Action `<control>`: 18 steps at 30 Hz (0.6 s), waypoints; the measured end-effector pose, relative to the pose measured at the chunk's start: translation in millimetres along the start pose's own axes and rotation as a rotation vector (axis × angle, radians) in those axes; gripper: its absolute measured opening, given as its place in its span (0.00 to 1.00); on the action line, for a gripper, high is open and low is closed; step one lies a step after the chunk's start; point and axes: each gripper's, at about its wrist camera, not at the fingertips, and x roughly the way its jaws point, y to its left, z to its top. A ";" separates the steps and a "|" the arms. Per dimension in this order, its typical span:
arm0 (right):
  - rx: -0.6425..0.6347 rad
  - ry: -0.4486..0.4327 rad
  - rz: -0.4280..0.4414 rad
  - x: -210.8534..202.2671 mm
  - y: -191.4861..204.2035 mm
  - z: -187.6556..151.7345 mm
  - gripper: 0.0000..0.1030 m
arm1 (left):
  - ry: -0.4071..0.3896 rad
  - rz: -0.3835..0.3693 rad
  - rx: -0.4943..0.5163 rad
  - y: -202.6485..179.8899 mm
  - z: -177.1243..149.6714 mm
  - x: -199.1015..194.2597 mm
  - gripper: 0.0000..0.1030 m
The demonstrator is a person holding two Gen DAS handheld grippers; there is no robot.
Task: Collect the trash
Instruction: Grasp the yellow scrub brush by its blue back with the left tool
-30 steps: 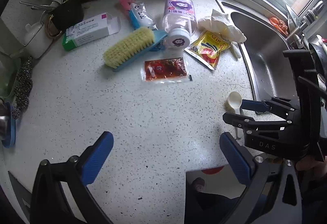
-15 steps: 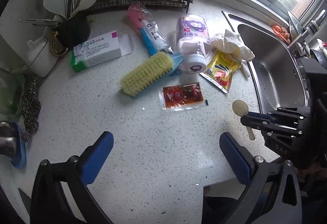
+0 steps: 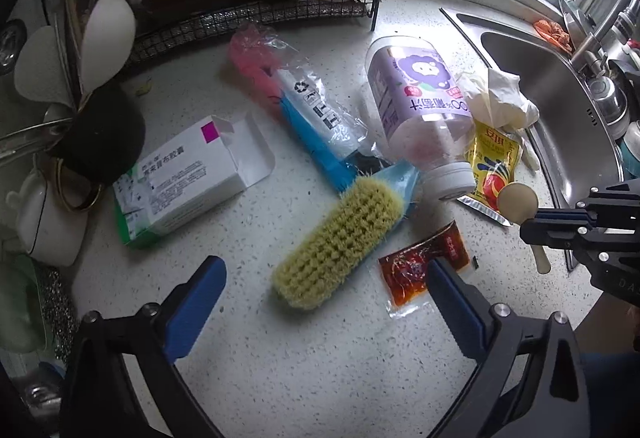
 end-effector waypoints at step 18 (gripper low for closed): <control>0.031 0.012 0.032 17.9 17.8 23.7 0.04 | 0.046 -0.054 0.085 -8.6 2.9 32.2 0.39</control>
